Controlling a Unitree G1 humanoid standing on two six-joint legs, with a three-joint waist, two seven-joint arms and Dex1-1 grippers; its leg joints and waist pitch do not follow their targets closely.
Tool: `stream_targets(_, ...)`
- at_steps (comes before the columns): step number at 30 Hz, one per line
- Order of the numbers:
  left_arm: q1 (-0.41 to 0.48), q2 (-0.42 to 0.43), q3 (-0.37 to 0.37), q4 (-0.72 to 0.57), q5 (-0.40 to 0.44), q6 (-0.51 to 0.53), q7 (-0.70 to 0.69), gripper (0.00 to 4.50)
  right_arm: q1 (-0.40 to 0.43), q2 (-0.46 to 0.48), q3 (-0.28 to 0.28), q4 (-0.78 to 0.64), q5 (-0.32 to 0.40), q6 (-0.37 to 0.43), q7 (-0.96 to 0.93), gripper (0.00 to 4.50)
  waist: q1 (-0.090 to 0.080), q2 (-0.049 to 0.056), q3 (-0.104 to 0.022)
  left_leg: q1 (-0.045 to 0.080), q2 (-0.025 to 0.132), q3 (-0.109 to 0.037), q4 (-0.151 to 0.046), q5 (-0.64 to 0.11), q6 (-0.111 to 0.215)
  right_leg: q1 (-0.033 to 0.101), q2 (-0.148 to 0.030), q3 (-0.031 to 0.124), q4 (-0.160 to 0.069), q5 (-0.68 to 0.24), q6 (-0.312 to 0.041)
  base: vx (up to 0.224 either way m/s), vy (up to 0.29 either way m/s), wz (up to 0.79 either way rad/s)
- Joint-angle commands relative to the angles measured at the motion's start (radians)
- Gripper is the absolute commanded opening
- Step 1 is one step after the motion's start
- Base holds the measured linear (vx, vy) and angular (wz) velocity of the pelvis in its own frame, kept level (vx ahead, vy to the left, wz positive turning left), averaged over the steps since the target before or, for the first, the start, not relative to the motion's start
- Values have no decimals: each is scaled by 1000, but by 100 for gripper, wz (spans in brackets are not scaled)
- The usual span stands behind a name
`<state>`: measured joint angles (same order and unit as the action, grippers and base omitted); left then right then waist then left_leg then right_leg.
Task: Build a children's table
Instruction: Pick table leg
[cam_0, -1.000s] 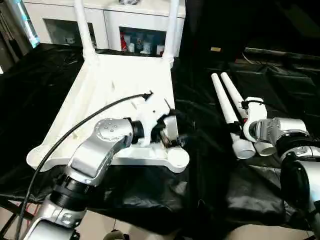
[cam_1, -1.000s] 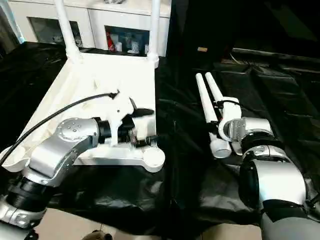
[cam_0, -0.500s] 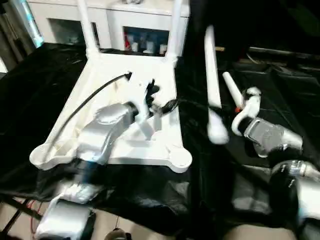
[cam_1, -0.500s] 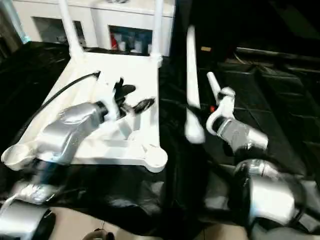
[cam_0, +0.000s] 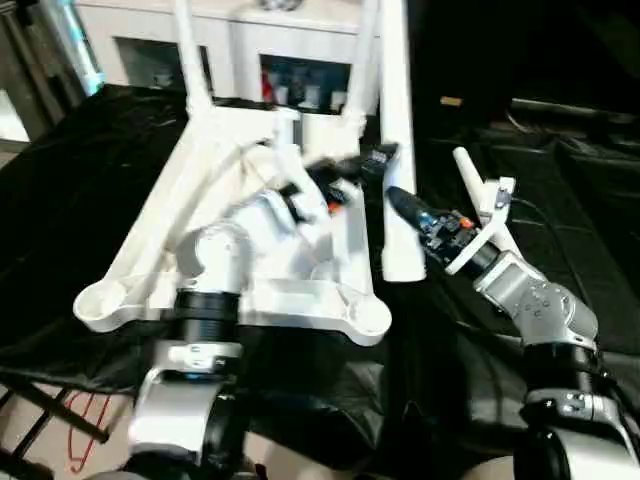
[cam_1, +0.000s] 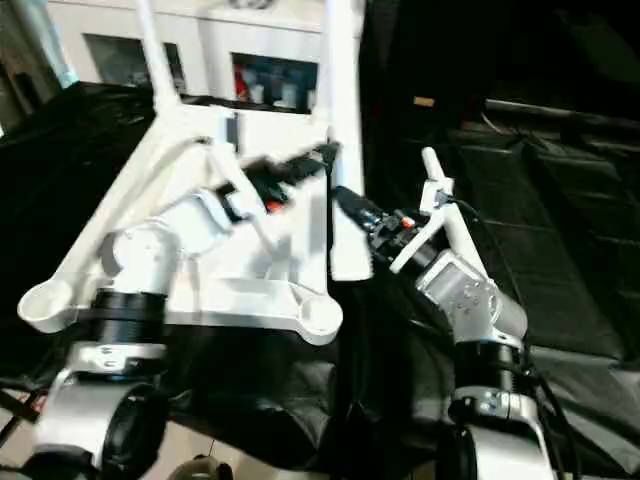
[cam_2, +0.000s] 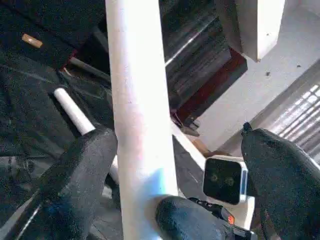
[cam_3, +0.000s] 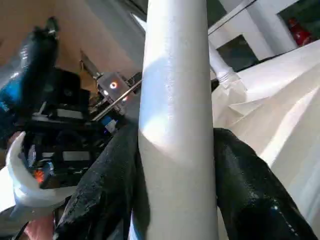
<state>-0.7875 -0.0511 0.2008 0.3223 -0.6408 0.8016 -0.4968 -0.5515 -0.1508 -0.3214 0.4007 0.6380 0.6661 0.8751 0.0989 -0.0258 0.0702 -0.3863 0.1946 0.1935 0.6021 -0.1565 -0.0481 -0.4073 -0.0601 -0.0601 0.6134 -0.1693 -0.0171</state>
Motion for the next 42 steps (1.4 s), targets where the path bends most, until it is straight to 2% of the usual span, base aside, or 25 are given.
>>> stream_targets(1, -18, -8, 3, -37, -46, 39, 8, 450, 14, -3, 16, -61, 19, 31, -18, 184, 3, -2, -84, 24, 33, -19, -65, -195, 13, 53, -77, 38, -84, -260, -181, 0, 0, 0)
stream_targets(4, -13, -8, -4, -50, -49, 50, 11, 450, 20, -4, 29, -81, 27, 48, -19, 184, 4, -3, -84, 22, 32, -18, -64, -173, 24, 54, -77, 39, -82, -233, -183, 0, 0, 0)
stream_targets(5, -11, -8, -7, -51, -46, 51, 12, 450, 21, -4, 33, -85, 28, 51, -17, 184, 5, -9, -84, 22, 33, -17, -64, -170, 28, 55, -79, 38, -83, -242, -182, 0, 0, 0)
stream_targets(7, -2, -6, -15, -53, -30, 49, 17, 450, 24, -3, 50, -103, 37, 68, -1, 184, 6, -11, -82, 20, 32, -16, -64, -163, 31, 55, -78, 39, -85, -254, -172, 0, 0, 0)
stream_targets(12, 7, -2, -17, -50, -18, 42, 34, 450, 31, 1, 74, -133, 50, 91, 18, 184, 7, -8, -81, 20, 34, -19, -68, -173, 23, 54, -79, 38, -87, -277, -153, 0, 0, 0)
stream_targets(13, 7, 0, -17, -48, -17, 41, 37, 423, 32, 1, 79, -141, 55, 97, 20, 184, 6, -10, -80, 22, 33, -19, -68, -183, 18, 53, -80, 39, -90, -298, -146, 0, 0, 0)
stream_targets(18, -1, -1, 1, -32, -21, 34, 56, 397, 29, 3, 96, -151, 60, 109, 11, 184, 6, -9, -79, 23, 34, -19, -69, -189, 9, 51, -80, 39, -91, -309, -137, 0, 0, 0)
stream_targets(19, -2, -3, 6, -37, -32, 35, 52, 383, 28, -1, 105, -148, 53, 111, 9, 184, 5, -13, -79, 22, 34, -19, -69, -185, 9, 51, -80, 40, -91, -306, -137, 0, 0, 0)
stream_targets(22, 0, -5, 6, -46, -41, 38, 46, 374, 34, -13, 127, -148, 46, 130, 20, 184, 6, -10, -80, 22, 35, -19, -69, -180, 7, 51, -81, 40, -89, -293, -139, 0, 0, 0)
stream_targets(23, 2, -6, 6, -51, -47, 40, 45, 372, 35, -9, 123, -150, 58, 150, 13, 184, 7, -10, -79, 22, 34, -19, -69, -179, 8, 52, -80, 40, -89, -289, -139, 0, 0, 0)
stream_targets(25, 2, -6, 6, -52, -48, 38, 45, 342, 32, -11, 125, -150, 59, 146, 15, 184, 7, -13, -80, 21, 34, -19, -69, -176, 10, 52, -82, 40, -88, -289, -142, 0, 0, 0)
stream_targets(26, 2, -7, 7, -52, -51, 38, 42, 336, 27, -8, 118, -148, 64, 152, 3, 184, 7, -10, -80, 21, 34, -19, -69, -176, 9, 52, -82, 41, -88, -290, -141, 0, 0, 0)
stream_targets(29, 2, -9, 7, -53, -55, 38, 39, 332, 19, -4, 108, -150, 73, 156, -8, 184, 7, -14, -79, 21, 33, -18, -69, -176, 11, 52, -82, 40, -90, -301, -135, 0, 0, 0)
stream_targets(30, 3, -11, 6, -55, -56, 39, 40, 299, 17, -5, 109, -150, 71, 156, -11, 184, 7, -13, -78, 21, 34, -19, -69, -177, 9, 51, -82, 40, -90, -306, -134, 0, 0, 0)
stream_targets(32, 5, -13, 7, -58, -56, 40, 40, 294, 18, -9, 117, -148, 65, 148, -7, 184, 7, -13, -79, 22, 34, -19, -69, -180, 7, 51, -82, 40, -91, -311, -131, 0, 0, 0)
stream_targets(33, 6, -14, 7, -60, -57, 41, 40, 295, 19, -10, 119, -147, 63, 146, -7, 219, 7, -13, -78, 21, 34, -19, -70, -182, 7, 51, -82, 40, -92, -313, -130, 0, 0, 0)
stream_targets(35, 8, -12, 8, -60, -58, 41, 40, 265, 19, -11, 121, -145, 63, 144, -6, 254, 8, -13, -79, 21, 34, -19, -70, -179, 6, 51, -82, 41, -91, -311, -127, 0, 0, 0)
stream_targets(36, 8, -11, 10, -58, -57, 40, 39, 249, 19, -10, 122, -143, 63, 139, -9, 259, 7, -12, -78, 21, 34, -19, -70, -180, 5, 50, -81, 40, -91, -311, -128, 0, 0, 0)
stream_targets(39, 7, -10, 14, -54, -57, 39, 39, 254, 19, -11, 122, -141, 69, 140, -13, 270, 7, -12, -78, 20, 33, -19, -70, -178, 3, 51, -81, 41, -91, -310, -128, 0, 0, 0)
stream_targets(42, 4, -11, 15, -48, -51, 27, 40, 204, 20, -16, 129, -143, 69, 150, -14, 299, 7, -12, -78, 22, 34, -19, -70, -183, 3, 50, -82, 41, -92, -314, -127, 0, 0, 0)
